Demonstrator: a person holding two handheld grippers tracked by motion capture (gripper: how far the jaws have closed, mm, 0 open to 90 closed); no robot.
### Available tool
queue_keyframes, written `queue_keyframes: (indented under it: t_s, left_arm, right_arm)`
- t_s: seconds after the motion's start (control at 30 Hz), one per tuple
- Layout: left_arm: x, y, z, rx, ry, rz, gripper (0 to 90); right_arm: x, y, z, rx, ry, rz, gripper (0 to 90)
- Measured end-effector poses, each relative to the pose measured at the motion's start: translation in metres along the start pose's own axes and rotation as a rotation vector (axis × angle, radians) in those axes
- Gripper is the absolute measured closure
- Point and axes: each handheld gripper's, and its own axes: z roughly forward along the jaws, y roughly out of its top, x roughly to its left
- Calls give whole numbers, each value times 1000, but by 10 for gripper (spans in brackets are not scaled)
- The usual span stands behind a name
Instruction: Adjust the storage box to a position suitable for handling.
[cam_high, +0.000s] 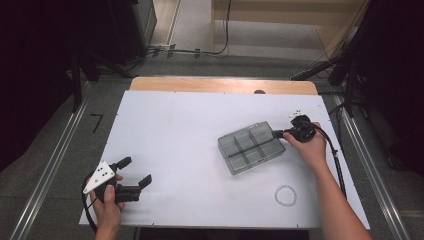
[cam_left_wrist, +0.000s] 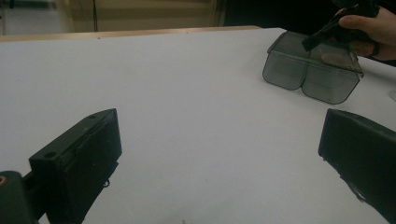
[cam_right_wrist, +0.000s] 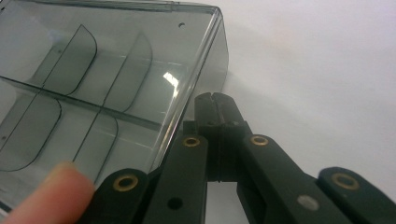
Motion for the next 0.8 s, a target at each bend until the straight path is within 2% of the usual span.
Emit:
queue_keyframes:
  t_s: [0.27, 0.43, 0.8]
  left_arm:
    - [0, 0, 0, 2, -7, -1, 0]
    - [1, 0, -2, -7, -8, -14, 0]
    - [-1, 0, -2, -6, -3, -4, 0]
  right_arm:
    - [24, 3, 6, 9, 9, -38, 884]
    - [37, 1, 10, 2, 18, -43, 884]
    - [62, -8, 12, -7, 34, -60, 884]
